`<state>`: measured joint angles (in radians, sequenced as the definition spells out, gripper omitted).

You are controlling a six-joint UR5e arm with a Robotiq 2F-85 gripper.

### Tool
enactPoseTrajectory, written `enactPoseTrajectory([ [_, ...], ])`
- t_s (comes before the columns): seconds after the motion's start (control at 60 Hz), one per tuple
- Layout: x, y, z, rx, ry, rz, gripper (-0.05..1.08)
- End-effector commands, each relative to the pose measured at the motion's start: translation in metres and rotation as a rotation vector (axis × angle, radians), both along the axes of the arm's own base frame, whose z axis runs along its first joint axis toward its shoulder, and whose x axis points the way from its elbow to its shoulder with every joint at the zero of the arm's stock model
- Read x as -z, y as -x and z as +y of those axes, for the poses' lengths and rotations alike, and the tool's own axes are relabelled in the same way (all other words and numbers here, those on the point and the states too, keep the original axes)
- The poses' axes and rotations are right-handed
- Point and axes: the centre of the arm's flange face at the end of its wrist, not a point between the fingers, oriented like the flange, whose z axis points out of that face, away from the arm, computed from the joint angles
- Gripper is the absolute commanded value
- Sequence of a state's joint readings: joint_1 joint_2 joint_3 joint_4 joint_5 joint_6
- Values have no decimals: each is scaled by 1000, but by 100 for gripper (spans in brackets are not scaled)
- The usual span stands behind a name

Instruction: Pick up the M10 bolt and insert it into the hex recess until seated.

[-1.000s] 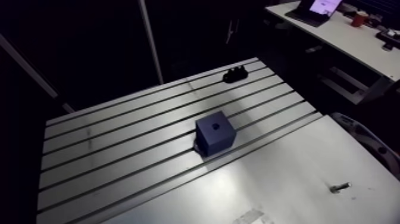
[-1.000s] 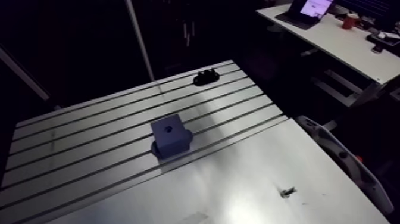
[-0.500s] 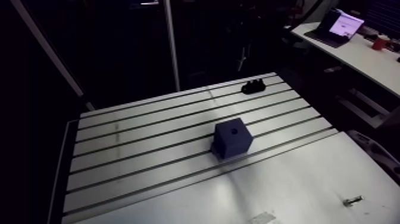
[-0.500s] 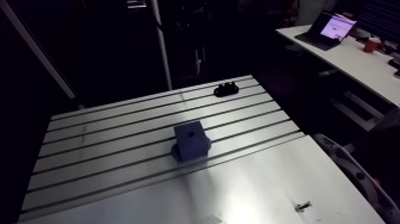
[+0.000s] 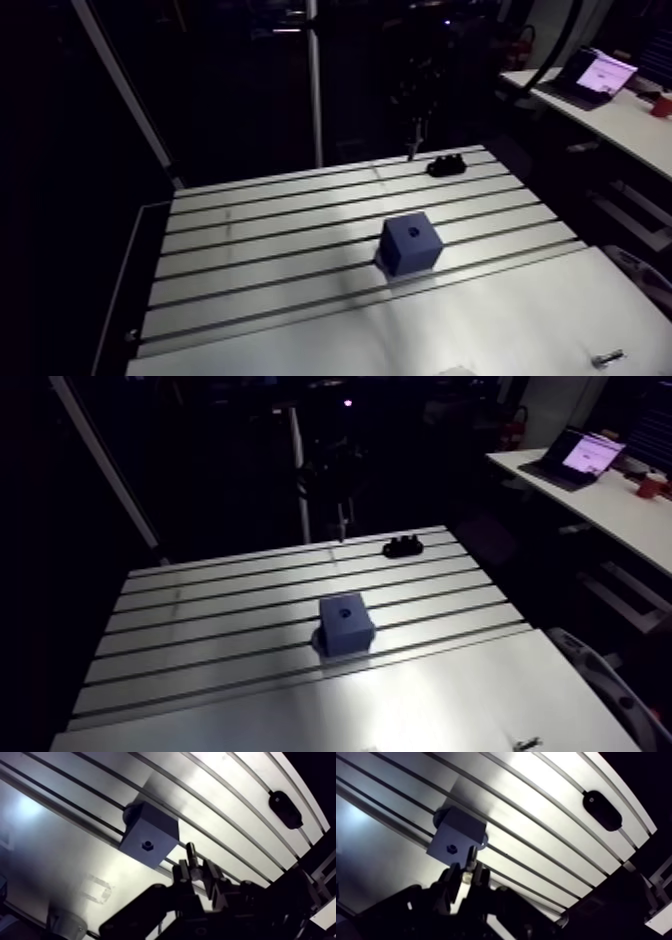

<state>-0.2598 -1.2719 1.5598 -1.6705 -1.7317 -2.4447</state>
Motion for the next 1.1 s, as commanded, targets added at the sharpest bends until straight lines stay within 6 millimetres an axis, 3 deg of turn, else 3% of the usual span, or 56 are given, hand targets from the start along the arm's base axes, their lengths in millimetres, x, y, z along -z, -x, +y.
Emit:
enactPoseTrajectory([
  [0.017, 4, -19, -8, -44, -23, -46, 78],
  [0.35, 23, -35, -25, -75, -17, -93, 78],
  [1.1, 52, -49, -28, -63, -19, -97, 78],
])
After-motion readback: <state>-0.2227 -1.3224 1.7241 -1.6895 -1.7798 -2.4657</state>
